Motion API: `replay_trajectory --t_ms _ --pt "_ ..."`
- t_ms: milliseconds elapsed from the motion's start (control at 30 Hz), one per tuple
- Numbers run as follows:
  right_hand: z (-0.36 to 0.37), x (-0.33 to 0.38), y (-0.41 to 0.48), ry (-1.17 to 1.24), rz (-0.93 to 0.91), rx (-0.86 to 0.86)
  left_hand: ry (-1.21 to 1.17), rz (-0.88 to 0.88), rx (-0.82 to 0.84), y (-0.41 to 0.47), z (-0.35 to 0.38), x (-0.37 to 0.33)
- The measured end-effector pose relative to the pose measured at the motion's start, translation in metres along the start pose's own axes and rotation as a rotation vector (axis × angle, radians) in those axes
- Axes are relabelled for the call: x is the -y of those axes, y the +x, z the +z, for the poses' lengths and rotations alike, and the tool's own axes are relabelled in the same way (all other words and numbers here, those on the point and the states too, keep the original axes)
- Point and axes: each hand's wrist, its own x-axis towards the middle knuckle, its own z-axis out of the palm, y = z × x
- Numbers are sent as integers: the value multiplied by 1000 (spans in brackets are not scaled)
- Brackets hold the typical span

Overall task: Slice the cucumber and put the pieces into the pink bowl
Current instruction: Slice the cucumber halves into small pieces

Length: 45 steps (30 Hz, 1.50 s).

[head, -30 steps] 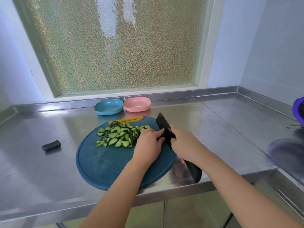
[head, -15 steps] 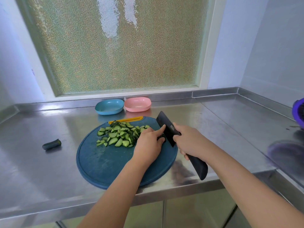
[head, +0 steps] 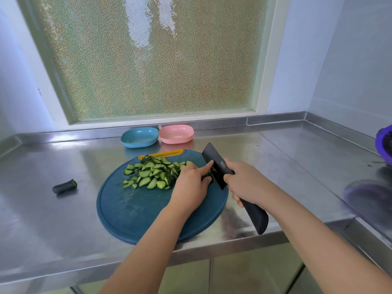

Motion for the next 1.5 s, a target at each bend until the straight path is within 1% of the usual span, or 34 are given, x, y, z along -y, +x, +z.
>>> replay_trajectory --t_ms 433,700,800,933,1033,1167,1400,1500 --pt "2 5 -2 -46 22 13 -8 0 0 -1 -1 0" --pt "9 7 5 -145 -4 7 16 -3 6 -1 -1 -2" --pt "16 8 10 -181 6 25 39 -5 0 -1 0 -2" --pt "24 6 11 -222 34 -3 46 -8 -7 0 2 0" --pt "22 5 9 -208 51 20 31 -6 -2 0 2 0" --pt "8 14 12 -296 16 45 29 -2 9 0 1 1" --pt "-7 18 11 -221 27 66 -3 2 8 -1 0 0" --pt "-4 16 13 -139 67 67 -2 -2 10 -1 -1 0"
